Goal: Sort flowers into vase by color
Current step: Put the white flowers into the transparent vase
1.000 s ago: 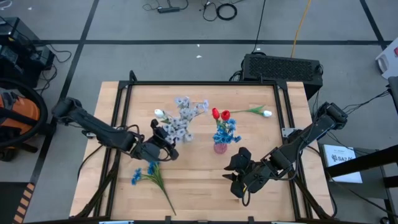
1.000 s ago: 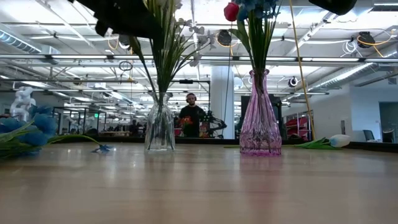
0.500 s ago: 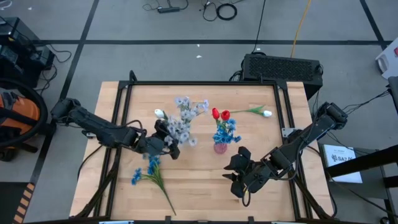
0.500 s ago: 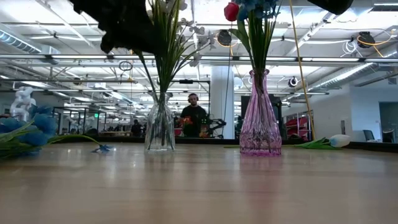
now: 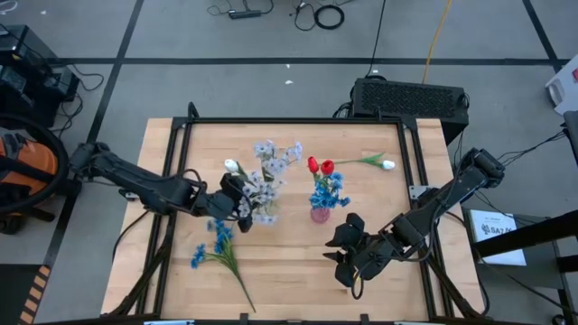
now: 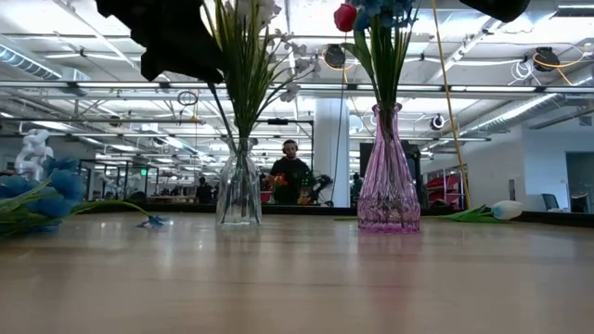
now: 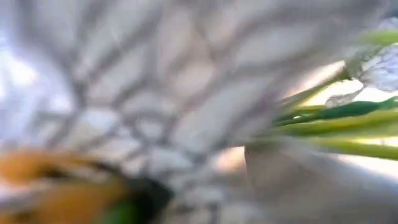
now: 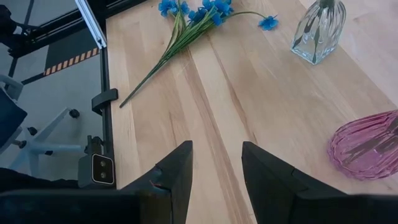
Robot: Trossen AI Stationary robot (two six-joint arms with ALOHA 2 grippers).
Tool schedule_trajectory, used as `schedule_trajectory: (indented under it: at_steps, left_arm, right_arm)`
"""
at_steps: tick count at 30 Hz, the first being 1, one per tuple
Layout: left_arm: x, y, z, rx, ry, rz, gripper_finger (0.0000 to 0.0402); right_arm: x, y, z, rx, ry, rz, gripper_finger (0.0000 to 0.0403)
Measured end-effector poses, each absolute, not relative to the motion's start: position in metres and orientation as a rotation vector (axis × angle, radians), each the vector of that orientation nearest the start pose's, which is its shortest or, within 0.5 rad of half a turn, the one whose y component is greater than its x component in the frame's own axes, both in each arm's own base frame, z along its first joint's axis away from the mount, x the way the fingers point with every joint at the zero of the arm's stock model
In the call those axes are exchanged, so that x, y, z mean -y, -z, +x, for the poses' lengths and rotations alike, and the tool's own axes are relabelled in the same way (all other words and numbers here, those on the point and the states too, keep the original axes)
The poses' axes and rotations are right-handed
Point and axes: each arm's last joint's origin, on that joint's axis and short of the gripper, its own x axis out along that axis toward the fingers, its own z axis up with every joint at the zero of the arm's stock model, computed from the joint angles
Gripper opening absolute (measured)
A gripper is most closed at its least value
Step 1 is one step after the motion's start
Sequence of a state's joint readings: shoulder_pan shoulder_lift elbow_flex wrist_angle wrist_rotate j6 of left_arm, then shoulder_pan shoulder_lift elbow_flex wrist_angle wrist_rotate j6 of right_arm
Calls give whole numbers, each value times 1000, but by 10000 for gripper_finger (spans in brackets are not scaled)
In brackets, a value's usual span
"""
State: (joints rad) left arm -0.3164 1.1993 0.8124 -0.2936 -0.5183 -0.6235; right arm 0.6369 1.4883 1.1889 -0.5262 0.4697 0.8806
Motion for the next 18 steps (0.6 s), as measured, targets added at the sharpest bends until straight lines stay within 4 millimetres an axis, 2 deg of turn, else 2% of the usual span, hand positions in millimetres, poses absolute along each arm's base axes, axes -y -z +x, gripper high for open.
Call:
schedule_trajectory:
  at_steps: [5,11,18]
  left_arm:
    - [62,-258,231,-565,-325,-343,141]
    - [63,-253,225,-669,-284,-406,141]
    - [61,-244,216,-790,-354,-477,141]
  right_arm:
    - [-176,-283,260,-703,156,405,130]
    - [-176,-283,260,-704,155,401,130]
    - [-176,-283,260,-704,155,398,130]
